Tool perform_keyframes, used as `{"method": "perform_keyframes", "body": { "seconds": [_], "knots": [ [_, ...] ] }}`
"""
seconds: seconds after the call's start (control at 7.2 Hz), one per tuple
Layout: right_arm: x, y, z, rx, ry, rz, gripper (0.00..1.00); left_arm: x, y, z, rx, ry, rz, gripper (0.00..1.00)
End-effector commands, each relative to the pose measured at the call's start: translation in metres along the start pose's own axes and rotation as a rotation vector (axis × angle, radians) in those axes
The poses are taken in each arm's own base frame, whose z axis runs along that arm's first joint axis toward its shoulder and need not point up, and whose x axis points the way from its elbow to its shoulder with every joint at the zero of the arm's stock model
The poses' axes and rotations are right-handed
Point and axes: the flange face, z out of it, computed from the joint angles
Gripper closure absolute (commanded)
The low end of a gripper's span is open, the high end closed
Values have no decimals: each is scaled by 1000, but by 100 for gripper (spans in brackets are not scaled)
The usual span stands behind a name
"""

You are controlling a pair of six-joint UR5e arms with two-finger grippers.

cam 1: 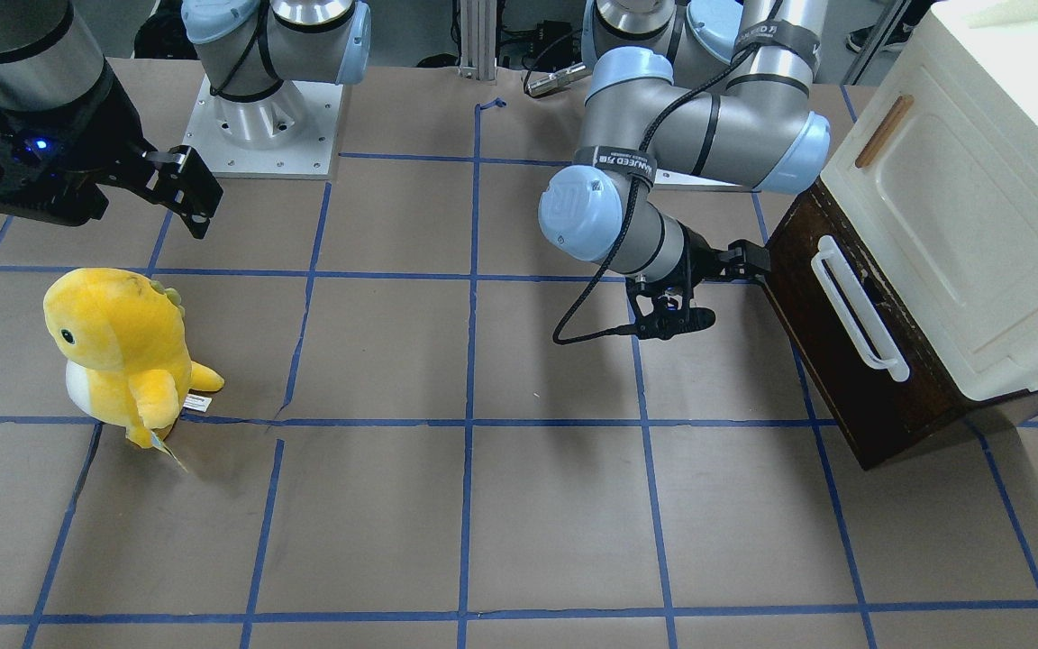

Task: Pull drawer sideways
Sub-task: 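Move the left gripper toward the white handle of the wooden drawer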

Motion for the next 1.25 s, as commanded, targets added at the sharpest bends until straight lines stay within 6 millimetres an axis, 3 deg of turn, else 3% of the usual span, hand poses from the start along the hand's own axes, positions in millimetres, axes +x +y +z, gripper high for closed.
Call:
{"method": "perform_keyframes", "body": {
  "seconds": [0.0,0.28,0.69,1.11],
  "knots": [
    [1,0,0,-1,0,1,0,11,-15,24,-3,-194,33,0],
    [1,0,0,0,0,1,0,16,-23,39,-27,-304,93,0],
    [0,0,0,0,0,0,0,-8,-29,72,-112,-338,114,0],
    [0,0,0,0,0,0,0,-20,-34,84,-125,-363,110,1]
  ]
}}
